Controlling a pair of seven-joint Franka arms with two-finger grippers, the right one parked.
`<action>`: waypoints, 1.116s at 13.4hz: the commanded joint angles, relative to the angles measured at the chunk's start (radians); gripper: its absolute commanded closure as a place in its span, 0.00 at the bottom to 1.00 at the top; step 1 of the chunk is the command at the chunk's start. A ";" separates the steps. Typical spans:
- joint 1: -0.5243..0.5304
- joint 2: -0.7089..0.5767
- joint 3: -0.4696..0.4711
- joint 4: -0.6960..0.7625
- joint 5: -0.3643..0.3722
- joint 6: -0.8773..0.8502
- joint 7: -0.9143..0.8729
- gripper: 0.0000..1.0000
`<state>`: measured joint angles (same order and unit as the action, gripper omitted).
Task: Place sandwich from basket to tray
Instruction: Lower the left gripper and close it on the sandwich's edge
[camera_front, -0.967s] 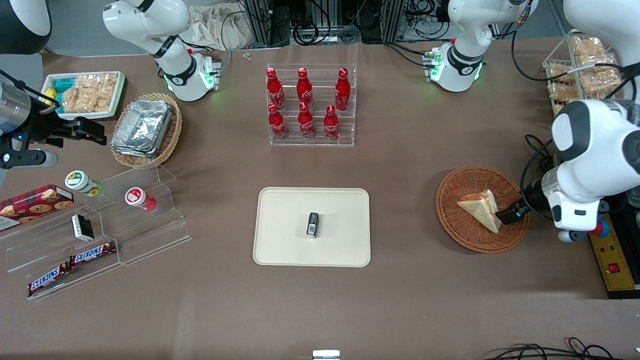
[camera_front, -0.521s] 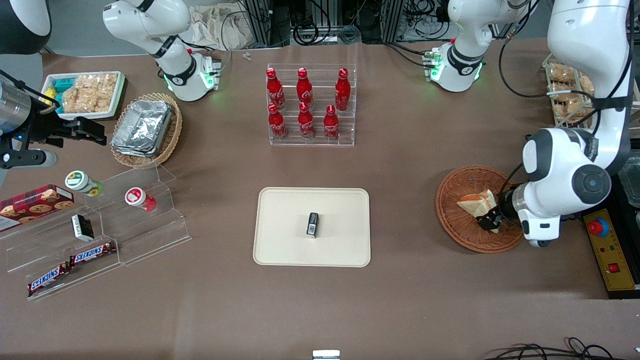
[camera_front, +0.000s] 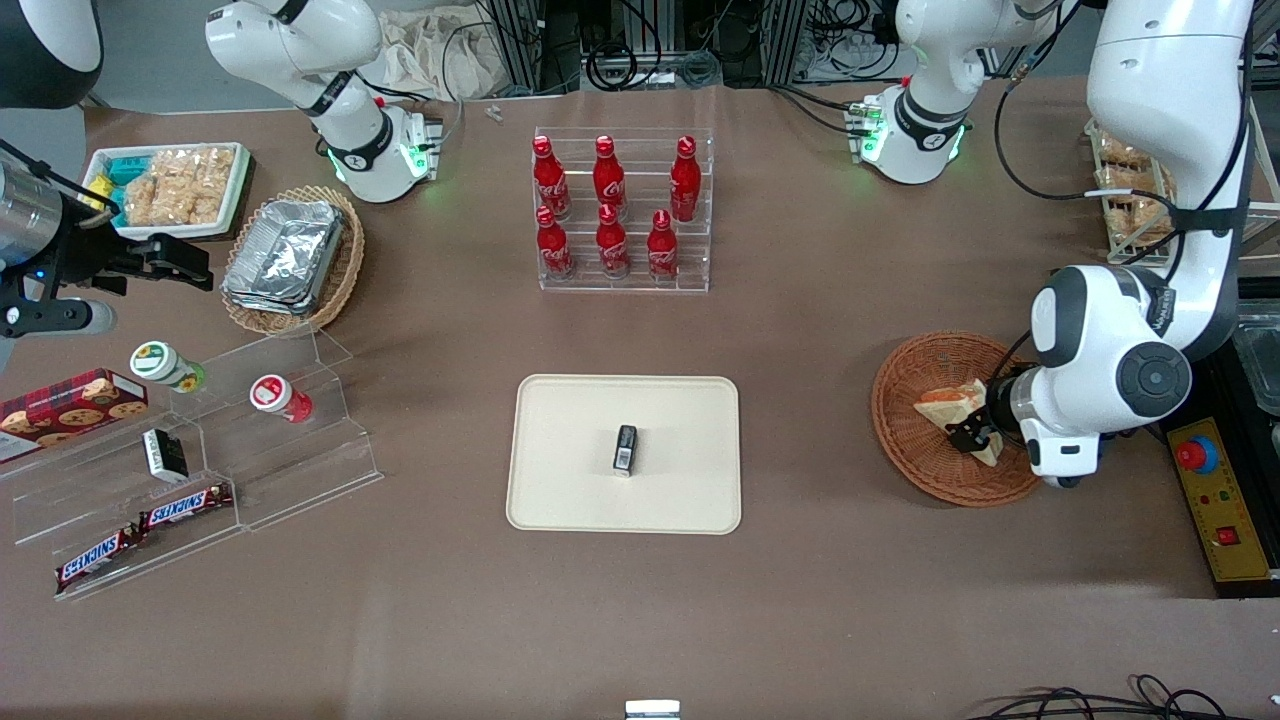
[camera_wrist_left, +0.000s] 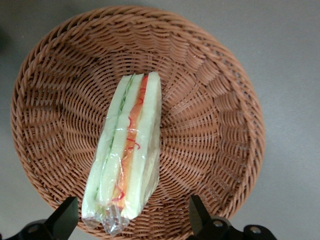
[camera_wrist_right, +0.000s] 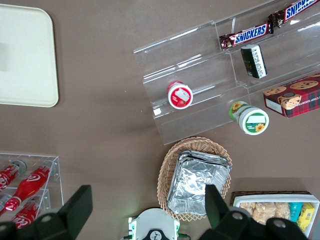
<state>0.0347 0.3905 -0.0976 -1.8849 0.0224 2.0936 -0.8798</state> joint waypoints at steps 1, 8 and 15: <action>-0.006 -0.004 0.004 -0.025 0.051 0.013 -0.028 0.00; -0.006 0.024 0.006 -0.088 0.071 0.126 -0.097 0.00; -0.003 0.037 0.006 -0.099 0.085 0.178 -0.145 1.00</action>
<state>0.0351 0.4322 -0.0950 -1.9768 0.0823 2.2479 -0.9805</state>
